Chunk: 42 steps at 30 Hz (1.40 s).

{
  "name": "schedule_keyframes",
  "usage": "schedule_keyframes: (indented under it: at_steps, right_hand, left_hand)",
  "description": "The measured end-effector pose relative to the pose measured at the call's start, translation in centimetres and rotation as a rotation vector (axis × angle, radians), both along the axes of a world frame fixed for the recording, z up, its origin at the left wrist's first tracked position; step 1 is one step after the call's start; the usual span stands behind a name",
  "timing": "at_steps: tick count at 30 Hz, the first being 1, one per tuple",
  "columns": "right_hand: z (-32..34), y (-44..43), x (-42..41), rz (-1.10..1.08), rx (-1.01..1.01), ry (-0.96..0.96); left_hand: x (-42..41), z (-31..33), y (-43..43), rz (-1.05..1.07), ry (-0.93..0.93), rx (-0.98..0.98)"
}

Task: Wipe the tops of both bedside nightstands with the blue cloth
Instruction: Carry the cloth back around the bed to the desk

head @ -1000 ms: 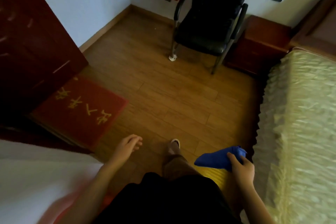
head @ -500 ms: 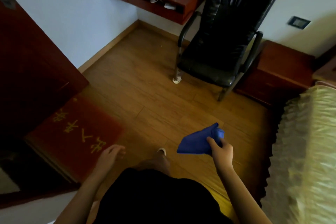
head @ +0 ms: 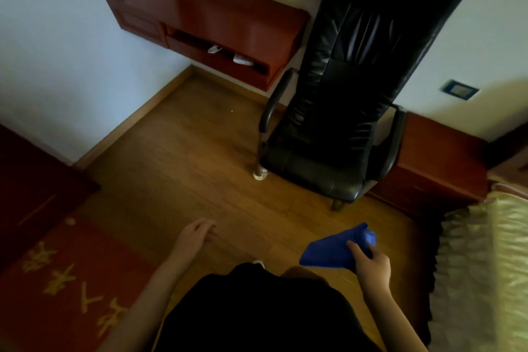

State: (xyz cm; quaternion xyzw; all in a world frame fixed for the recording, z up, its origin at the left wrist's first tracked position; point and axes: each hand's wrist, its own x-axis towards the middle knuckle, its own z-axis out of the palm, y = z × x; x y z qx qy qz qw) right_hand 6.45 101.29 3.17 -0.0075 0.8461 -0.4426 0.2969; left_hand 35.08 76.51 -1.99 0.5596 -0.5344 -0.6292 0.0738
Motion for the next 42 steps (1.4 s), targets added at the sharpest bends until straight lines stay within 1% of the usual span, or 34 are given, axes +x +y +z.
schedule_keyframes:
  at_steps: [6, 12, 18, 23, 24, 27, 29, 31, 33, 36, 39, 42]
  right_hand:
    - [0.4, -8.1, -7.8, -0.009, 0.034, 0.029]
    - [-0.4, -18.7, -15.2, 0.07, 0.0, -0.014]
    - [-0.1, -30.6, -21.3, 0.196, -0.025, -0.06]
    - [0.8, -39.7, -25.2, 0.292, -0.075, -0.027]
    - [1.2, -41.1, -25.6, 0.296, -0.091, -0.021]
    - [2.1, -45.2, -26.9, 0.282, -0.136, -0.002]
    - [2.5, -47.7, -27.7, 0.269, -0.155, -0.003]
    - [2.7, -50.2, -28.8, 0.251, -0.165, -0.01]
    - [3.0, -52.7, -29.7, 0.219, -0.171, -0.006]
    - [3.9, -56.8, -31.0, 0.174, -0.191, 0.027]
    - [4.7, -61.5, -32.8, 0.151, -0.2, 0.084]
    - [4.8, -67.0, -34.9, 0.098, -0.253, 0.139]
  left_hand:
    - [-8.2, 1.8, -8.2, -0.056, 0.041, -0.066]
    - [-13.6, 0.8, -15.7, 0.014, 0.012, -0.029]
    - [-17.2, 0.2, -23.0, 0.171, -0.051, 0.028]
    - [-19.7, 0.8, -29.3, 0.214, -0.101, -0.043]
    - [-20.2, 1.1, -30.2, 0.189, -0.122, -0.074]
    - [-22.2, 2.0, -34.1, -0.001, -0.244, -0.244]
    - [-23.8, 2.5, -37.2, -0.074, -0.286, -0.316]
    - [-25.6, 2.9, -40.5, -0.122, -0.28, -0.361]
    - [-27.7, 3.2, -44.0, -0.223, -0.26, -0.415]
    - [-31.8, 3.6, -49.9, -0.42, -0.257, -0.57]
    - [-36.6, 3.4, -55.9, -0.575, -0.233, -0.718]
    - [-41.5, 2.4, -61.7, -0.65, -0.199, -0.833]
